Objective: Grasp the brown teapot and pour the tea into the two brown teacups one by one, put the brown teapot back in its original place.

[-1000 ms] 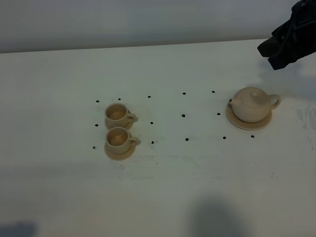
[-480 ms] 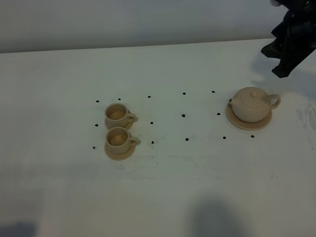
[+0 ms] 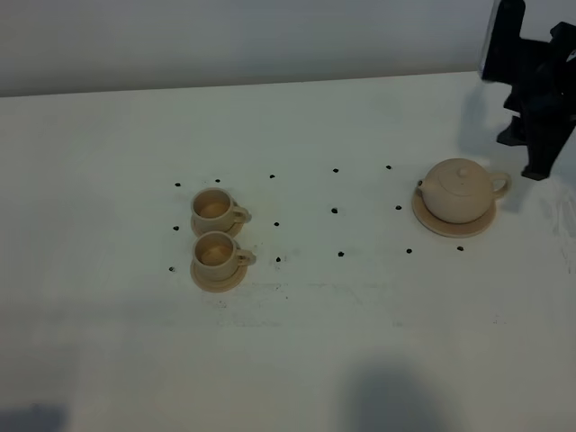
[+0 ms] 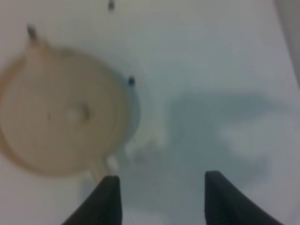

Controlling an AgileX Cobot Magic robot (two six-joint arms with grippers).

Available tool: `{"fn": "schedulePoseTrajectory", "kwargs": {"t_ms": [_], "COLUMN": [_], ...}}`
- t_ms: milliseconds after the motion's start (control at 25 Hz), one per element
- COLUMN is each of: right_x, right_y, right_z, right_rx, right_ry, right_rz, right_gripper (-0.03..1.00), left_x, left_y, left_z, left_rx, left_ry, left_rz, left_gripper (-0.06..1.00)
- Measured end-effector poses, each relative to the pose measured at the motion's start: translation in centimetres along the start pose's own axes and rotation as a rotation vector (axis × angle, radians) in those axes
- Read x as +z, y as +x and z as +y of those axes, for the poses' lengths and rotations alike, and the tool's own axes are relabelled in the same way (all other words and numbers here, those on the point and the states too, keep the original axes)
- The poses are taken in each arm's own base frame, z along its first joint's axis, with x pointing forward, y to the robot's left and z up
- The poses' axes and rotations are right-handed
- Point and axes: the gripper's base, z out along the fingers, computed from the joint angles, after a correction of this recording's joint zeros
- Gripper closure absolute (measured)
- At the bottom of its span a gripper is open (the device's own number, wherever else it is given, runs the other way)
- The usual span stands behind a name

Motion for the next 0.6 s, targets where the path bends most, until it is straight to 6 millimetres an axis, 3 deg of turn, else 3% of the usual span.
{"fn": "schedulePoseTrajectory", "kwargs": {"t_ms": [280, 600], "right_x": [1.7, 1.6], "right_y": [1.9, 1.2], "right_z": [-0.3, -1.9], "right_rx": [-0.131, -0.16], "right_ry": [-0.195, -0.364], "right_rz": [0.122, 0.146], "right_gripper": [0.54, 0.54], "left_x": [0.0, 0.0], "left_y": [0.0, 0.0], "left_z": [0.0, 0.0], "left_rx": [0.0, 0.0], "left_ry": [0.0, 0.0], "left_rz": [0.0, 0.0], "left_gripper": [0.33, 0.33]}}
